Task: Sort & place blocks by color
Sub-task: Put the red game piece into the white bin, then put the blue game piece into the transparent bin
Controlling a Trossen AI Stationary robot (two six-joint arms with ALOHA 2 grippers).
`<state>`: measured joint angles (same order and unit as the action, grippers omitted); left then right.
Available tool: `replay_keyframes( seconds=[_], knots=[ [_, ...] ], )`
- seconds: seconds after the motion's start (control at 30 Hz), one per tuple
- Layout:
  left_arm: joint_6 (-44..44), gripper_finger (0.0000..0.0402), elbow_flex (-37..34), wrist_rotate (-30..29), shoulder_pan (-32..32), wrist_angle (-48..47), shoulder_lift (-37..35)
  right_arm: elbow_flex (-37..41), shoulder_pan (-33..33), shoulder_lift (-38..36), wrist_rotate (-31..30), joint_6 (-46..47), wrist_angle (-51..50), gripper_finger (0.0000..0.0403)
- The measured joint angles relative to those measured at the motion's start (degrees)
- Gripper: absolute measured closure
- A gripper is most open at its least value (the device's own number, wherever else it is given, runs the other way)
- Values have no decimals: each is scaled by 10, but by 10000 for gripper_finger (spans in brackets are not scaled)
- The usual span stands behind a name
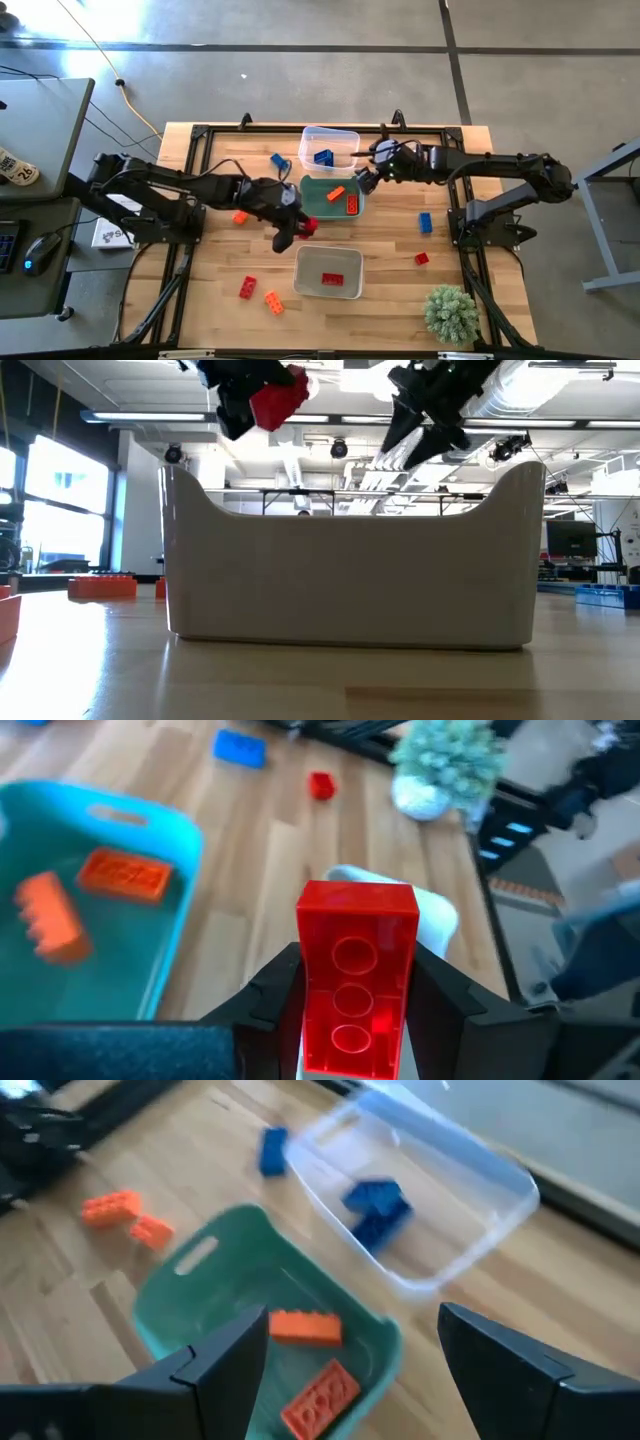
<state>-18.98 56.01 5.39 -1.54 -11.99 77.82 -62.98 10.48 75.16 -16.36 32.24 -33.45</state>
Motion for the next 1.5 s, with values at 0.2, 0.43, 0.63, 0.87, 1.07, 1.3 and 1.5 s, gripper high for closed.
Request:
replay_keyframes(
  seconds=[0.2,0.43,0.63,0.87,1.07,1.3,1.5],
  knots=[
    [37,293,0,64,1,60,67,0,11,0,4,92,-117,124],
    [78,284,0,92,2,77,129,0,12,0,12,166,-239,124],
    [92,281,0,94,8,91,155,0,11,0,51,249,-332,124],
    [104,261,0,94,8,97,161,0,10,0,110,324,-404,124],
    [117,233,0,92,9,96,161,0,-27,0,130,365,-425,124],
    [117,192,0,94,9,97,161,0,-99,0,109,438,-433,124],
    [108,171,6,92,16,91,161,1,-152,0,92,500,-462,124]
  ],
)
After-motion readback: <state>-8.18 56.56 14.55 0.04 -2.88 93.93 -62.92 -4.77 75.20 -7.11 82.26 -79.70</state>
